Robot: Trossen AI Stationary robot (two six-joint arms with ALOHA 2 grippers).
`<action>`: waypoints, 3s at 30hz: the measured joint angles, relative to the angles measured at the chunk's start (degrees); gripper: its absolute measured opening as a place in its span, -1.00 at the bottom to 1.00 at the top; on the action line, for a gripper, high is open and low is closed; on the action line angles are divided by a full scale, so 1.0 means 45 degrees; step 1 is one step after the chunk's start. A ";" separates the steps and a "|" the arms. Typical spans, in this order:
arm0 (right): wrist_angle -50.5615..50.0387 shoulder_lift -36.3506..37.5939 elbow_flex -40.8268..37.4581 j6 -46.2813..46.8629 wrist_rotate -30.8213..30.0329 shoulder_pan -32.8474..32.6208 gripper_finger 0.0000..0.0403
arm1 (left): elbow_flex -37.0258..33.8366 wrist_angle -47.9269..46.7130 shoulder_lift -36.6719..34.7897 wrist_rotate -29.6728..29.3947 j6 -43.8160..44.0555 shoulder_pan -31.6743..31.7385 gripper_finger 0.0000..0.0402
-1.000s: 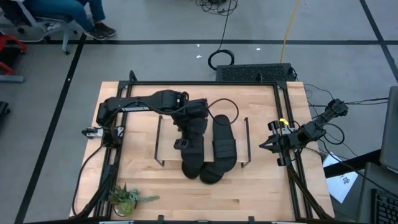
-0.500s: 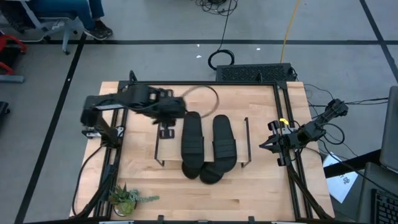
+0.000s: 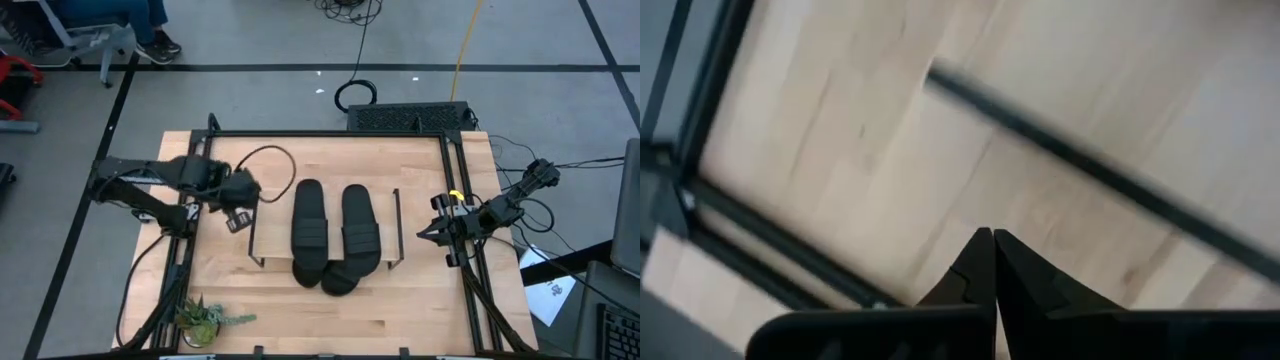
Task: Pick and place slides into the shelf
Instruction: Adjust the shelf
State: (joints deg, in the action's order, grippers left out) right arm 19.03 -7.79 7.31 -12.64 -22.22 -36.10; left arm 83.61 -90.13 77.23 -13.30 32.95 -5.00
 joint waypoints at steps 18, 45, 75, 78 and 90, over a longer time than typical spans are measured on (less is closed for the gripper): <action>-0.0302 0.0004 0.0000 0.0223 -0.0015 0.0000 -1.00 | -0.4205 0.2007 -0.0837 -0.0219 0.4452 -0.2262 -1.00; -0.0294 0.0005 0.0000 0.0198 -0.0039 0.0000 -1.00 | -0.4162 0.5328 0.0080 0.1363 0.3659 -0.3919 -1.00; -0.0007 -0.0063 0.0000 -0.0159 0.0009 0.0000 -1.00 | -0.4162 0.2649 0.0585 -0.0139 0.4927 -0.4161 -1.00; 0.0599 -0.0329 0.0000 -0.0498 0.1218 -0.0005 -1.00 | -0.4162 0.2815 0.0111 -0.1474 0.5033 -0.4519 -1.00; 0.3449 -0.3582 0.0888 -0.2122 0.6295 -0.0583 -1.00 | -0.4198 0.6110 -0.1005 -0.9494 0.2143 -0.7150 -1.00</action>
State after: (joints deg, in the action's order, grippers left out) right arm 34.55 -23.91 11.31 -22.19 6.11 -38.72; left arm 64.72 -62.63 72.71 -56.02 42.60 -37.17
